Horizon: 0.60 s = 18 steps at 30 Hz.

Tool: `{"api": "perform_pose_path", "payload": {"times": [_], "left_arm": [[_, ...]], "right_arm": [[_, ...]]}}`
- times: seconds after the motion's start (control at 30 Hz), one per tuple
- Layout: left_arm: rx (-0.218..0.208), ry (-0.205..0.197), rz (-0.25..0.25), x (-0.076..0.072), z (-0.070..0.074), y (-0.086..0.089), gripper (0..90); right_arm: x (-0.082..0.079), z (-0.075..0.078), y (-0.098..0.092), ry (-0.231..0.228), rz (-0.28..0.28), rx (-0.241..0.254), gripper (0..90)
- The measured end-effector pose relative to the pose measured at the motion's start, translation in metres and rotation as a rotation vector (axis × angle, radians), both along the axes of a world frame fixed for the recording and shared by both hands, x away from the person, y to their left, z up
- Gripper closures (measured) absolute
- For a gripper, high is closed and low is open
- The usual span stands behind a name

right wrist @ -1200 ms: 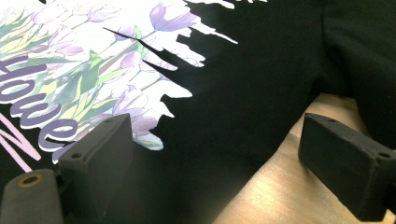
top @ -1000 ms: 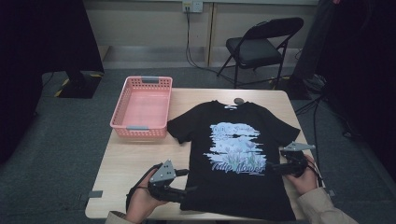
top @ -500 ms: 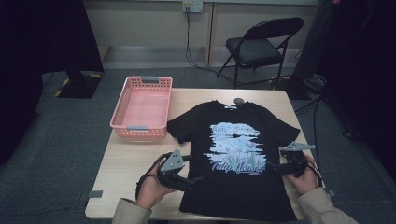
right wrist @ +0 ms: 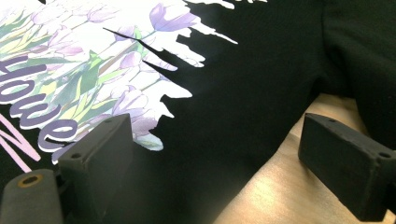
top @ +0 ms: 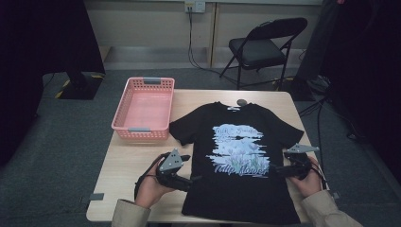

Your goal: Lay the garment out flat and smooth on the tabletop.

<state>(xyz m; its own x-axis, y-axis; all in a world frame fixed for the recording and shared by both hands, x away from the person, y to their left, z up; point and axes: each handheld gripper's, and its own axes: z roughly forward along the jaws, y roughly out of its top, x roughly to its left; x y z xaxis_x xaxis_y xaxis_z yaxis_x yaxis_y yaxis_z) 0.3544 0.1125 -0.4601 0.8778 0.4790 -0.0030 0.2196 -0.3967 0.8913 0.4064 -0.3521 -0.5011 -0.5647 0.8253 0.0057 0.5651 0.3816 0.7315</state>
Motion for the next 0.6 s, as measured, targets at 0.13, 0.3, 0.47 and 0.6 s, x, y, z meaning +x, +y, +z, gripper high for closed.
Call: {"api": "perform_pose_path", "payload": {"times": [0.13, 0.3, 0.47, 0.6], "left_arm": [[0.006, 0.006, 0.023, 0.002, -0.003, 0.007, 15.6], [0.007, 0.013, 0.039, 0.005, -0.006, 0.014, 15.6], [0.011, 0.011, 0.052, 0.006, -0.008, 0.020, 15.6], [0.016, 0.009, 0.067, 0.008, -0.009, 0.026, 15.6]], "right_arm": [[0.000, 0.000, 0.000, 0.000, 0.000, 0.000, 9.4], [0.000, 0.000, 0.000, 0.000, 0.000, 0.000, 9.4], [0.000, 0.000, 0.000, 0.000, 0.000, 0.000, 9.4], [0.000, 0.000, 0.000, 0.000, 0.000, 0.000, 9.4]]}}
